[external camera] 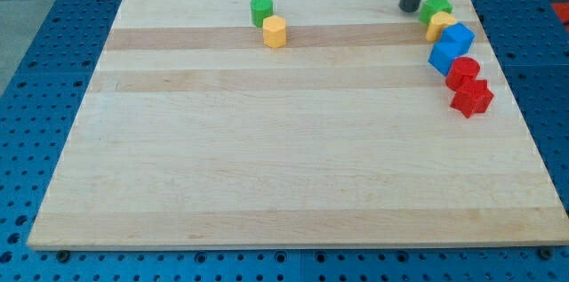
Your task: Slide the yellow hexagon down a bit
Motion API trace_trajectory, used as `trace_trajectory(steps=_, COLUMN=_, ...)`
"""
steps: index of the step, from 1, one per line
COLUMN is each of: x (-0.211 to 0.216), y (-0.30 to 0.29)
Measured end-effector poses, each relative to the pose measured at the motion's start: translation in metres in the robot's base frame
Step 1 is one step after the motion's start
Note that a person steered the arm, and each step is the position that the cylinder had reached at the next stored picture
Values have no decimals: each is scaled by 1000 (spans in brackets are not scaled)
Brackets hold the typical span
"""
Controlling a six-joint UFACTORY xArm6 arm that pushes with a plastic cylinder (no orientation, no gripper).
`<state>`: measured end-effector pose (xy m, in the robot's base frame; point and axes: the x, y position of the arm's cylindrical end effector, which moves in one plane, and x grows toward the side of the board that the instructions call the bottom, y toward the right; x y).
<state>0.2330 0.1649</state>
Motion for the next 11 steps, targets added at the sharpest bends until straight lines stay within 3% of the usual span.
trace_trajectory(steps=3, x=0, y=-165)
trace_trajectory(steps=8, x=160, y=-195)
trace_trajectory(steps=11, x=119, y=-196)
